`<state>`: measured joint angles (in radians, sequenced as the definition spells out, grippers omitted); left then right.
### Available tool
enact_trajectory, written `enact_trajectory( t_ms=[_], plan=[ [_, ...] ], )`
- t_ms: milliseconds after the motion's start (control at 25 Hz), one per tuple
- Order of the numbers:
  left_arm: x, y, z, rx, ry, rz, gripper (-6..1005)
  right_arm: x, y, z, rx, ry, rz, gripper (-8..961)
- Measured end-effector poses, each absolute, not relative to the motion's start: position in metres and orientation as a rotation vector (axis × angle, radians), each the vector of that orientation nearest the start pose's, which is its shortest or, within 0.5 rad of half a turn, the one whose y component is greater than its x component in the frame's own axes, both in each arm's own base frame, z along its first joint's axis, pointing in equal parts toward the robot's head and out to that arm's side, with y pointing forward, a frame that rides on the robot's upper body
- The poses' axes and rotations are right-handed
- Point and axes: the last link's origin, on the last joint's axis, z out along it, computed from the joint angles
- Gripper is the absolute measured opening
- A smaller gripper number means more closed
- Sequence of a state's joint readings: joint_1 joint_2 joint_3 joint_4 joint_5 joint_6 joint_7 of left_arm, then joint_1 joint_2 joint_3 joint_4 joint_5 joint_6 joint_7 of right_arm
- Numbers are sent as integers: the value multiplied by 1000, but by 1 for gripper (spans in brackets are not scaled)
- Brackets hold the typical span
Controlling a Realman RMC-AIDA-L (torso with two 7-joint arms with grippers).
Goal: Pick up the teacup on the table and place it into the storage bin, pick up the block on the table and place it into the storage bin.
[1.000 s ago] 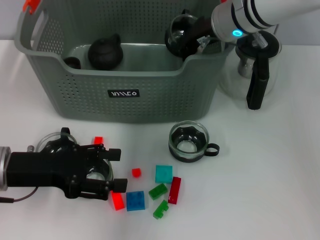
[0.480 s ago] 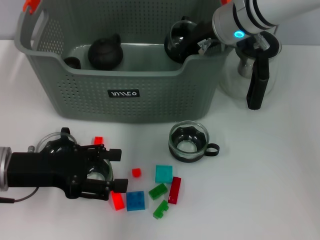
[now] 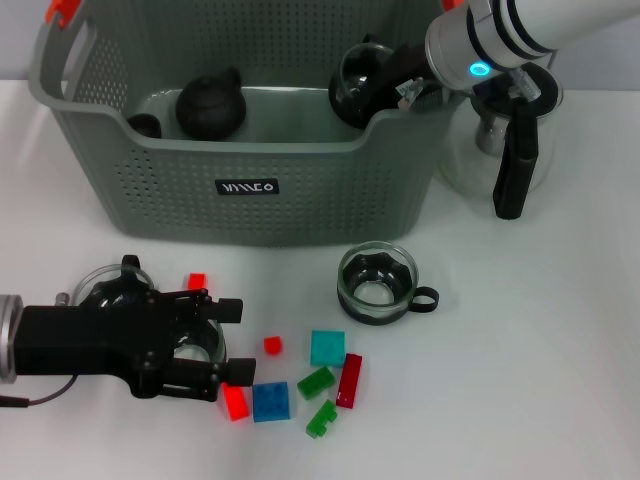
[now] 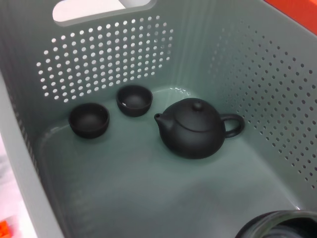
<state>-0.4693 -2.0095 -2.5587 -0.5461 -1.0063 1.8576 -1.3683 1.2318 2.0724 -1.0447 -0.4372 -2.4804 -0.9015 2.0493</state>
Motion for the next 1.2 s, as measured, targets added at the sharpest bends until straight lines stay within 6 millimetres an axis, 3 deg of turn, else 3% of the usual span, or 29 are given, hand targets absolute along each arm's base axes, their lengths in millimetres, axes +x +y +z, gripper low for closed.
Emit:
enact_trajectory(
  t_ms=[880,1200],
  plan=[
    [-288,271,14,-2909,-791,-836,905,87,474,-64,-2655,415,-146,192],
    [-288,271,14,-2909,-795,-837,904,75,479,-40,-2603,388,-3,264]
  ],
)
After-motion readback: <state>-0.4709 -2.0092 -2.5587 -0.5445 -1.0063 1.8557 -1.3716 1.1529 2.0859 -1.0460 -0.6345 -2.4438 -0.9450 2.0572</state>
